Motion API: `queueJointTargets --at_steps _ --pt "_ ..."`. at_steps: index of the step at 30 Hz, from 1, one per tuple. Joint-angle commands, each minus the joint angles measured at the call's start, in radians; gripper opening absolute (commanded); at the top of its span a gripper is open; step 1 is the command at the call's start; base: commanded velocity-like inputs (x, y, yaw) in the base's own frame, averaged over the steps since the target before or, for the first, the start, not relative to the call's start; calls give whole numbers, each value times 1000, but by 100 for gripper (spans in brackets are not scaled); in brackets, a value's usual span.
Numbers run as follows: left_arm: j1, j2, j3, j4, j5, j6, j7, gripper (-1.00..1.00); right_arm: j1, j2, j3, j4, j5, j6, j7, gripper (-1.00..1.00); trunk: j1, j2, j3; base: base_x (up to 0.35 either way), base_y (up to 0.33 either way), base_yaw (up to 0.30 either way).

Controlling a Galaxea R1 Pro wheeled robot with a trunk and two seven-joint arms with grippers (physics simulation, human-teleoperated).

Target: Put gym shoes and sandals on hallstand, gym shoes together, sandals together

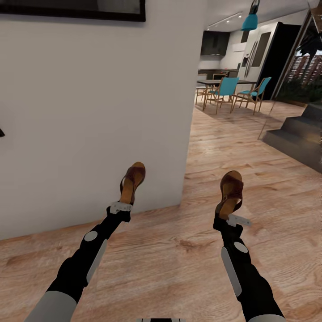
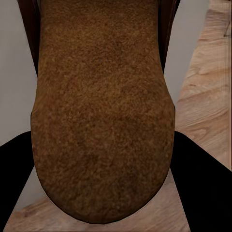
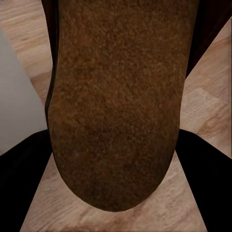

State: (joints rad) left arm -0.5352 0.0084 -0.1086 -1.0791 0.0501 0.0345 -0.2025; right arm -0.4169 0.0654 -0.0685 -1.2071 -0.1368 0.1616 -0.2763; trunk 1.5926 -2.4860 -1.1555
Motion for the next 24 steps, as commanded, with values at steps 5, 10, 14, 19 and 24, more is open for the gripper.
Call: queueJointTargets --at_steps 5,10,14,19,24 --pt "0 1 -1 -1 5 4 -2 -100 0 1 -1 -2 -7 4 -3 -100 -19 35 23 0 0 -80" --pt "0 1 -1 -1 5 4 -2 -100 0 1 -1 -2 -7 4 -3 -100 -39 70 47 0 0 -80" --pt "0 1 -2 -1 4 3 -2 -100 0 1 -1 -2 -7 4 -3 -100 -54 98 65 0 0 -80" --pt "0 1 -2 -1 4 3 -3 -100 0 1 -1 -2 -7 4 -3 -100 -54 98 73 0 0 -79" --pt "0 1 -2 -1 4 3 -3 -100 0 1 -1 -2 -7 4 -3 -100 -54 98 81 0 0 -43"
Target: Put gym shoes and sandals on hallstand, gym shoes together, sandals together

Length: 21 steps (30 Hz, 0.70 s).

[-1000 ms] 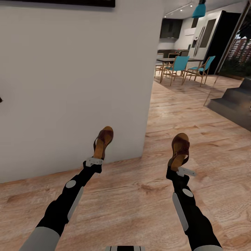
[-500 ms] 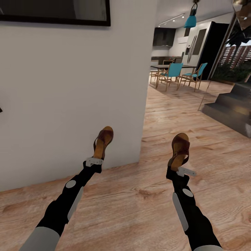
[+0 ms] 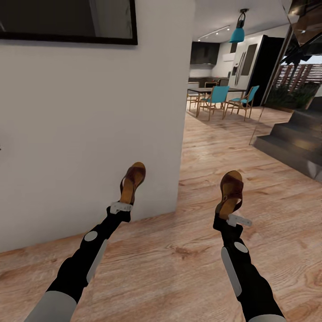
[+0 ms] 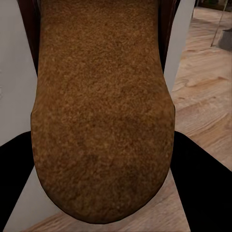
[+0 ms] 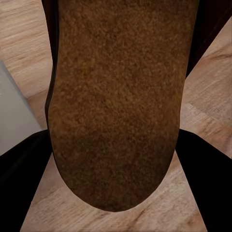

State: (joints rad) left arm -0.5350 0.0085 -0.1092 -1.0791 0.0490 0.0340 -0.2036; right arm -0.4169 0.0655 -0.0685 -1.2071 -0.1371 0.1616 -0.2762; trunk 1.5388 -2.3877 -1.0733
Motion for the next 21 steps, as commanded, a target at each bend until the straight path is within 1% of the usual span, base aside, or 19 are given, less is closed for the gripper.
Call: queueJointTargets --at_steps 1,6,21 --pt "0 1 -1 -1 5 4 -2 -100 0 1 0 -2 -7 4 -3 -100 0 0 1 0 0 -13" --pt "0 1 -1 -1 6 4 -2 -100 0 1 0 -2 -7 4 -3 -100 0 0 9 0 0 -4" --pt "0 1 -1 1 6 4 -2 -100 0 1 0 0 -7 4 -3 -100 57 -105 -14 0 0 0"
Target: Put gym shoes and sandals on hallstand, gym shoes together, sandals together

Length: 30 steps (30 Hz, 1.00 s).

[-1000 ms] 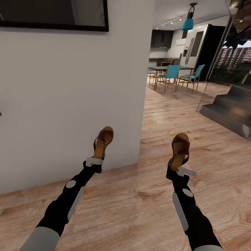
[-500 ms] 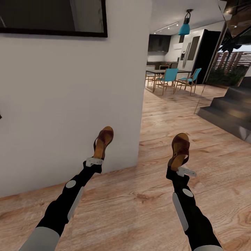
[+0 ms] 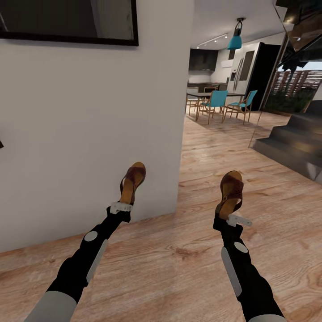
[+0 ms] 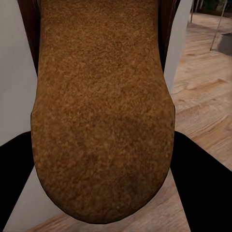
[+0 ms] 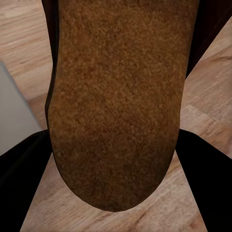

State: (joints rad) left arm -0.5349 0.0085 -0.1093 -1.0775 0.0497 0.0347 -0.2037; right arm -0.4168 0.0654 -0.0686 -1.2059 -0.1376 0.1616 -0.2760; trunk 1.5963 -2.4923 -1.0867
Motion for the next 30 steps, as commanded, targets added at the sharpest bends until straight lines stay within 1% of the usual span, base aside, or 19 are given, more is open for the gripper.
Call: queueJointTargets --at_steps 1,8,15,18,30 --pt "0 1 -1 -1 6 4 -2 -100 0 1 0 -2 -7 4 -3 -100 4 -8 -2 0 0 0" --pt "0 1 -1 -1 6 4 -2 -100 0 1 0 -2 -7 4 -3 -100 7 -9 -18 0 0 0" --pt "0 1 -1 -1 6 4 -2 -100 0 1 0 -2 -7 4 -3 -100 7 -9 -7 0 0 0" --pt "0 1 -1 -1 6 4 -2 -100 0 1 0 -2 -7 4 -3 -100 8 -10 -14 0 0 0" --pt "0 0 -1 -1 6 4 -2 -100 0 1 0 -2 -7 4 -3 -100 8 -10 5 0 0 0"
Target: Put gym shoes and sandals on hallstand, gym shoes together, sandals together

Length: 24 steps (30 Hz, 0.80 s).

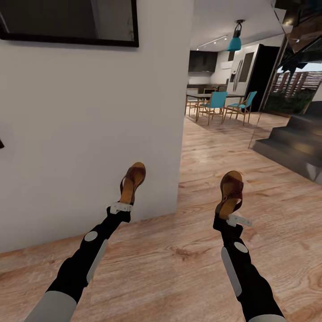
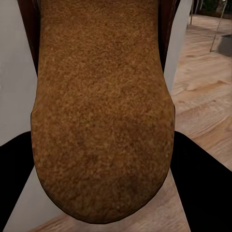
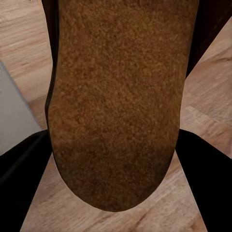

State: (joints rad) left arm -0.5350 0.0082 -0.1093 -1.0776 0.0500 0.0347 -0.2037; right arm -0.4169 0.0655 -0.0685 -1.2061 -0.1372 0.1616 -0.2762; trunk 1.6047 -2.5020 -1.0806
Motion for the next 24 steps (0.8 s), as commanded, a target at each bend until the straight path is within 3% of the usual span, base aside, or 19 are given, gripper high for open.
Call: queueJointTargets --at_steps 1,24 --pt "0 1 -1 -1 5 4 -2 -100 0 1 0 -2 -7 4 -3 -100 0 0 1 0 0 0" --pt "0 0 0 -1 7 4 -2 -100 0 1 0 -2 -7 4 -3 -100 0 0 38 0 0 0"
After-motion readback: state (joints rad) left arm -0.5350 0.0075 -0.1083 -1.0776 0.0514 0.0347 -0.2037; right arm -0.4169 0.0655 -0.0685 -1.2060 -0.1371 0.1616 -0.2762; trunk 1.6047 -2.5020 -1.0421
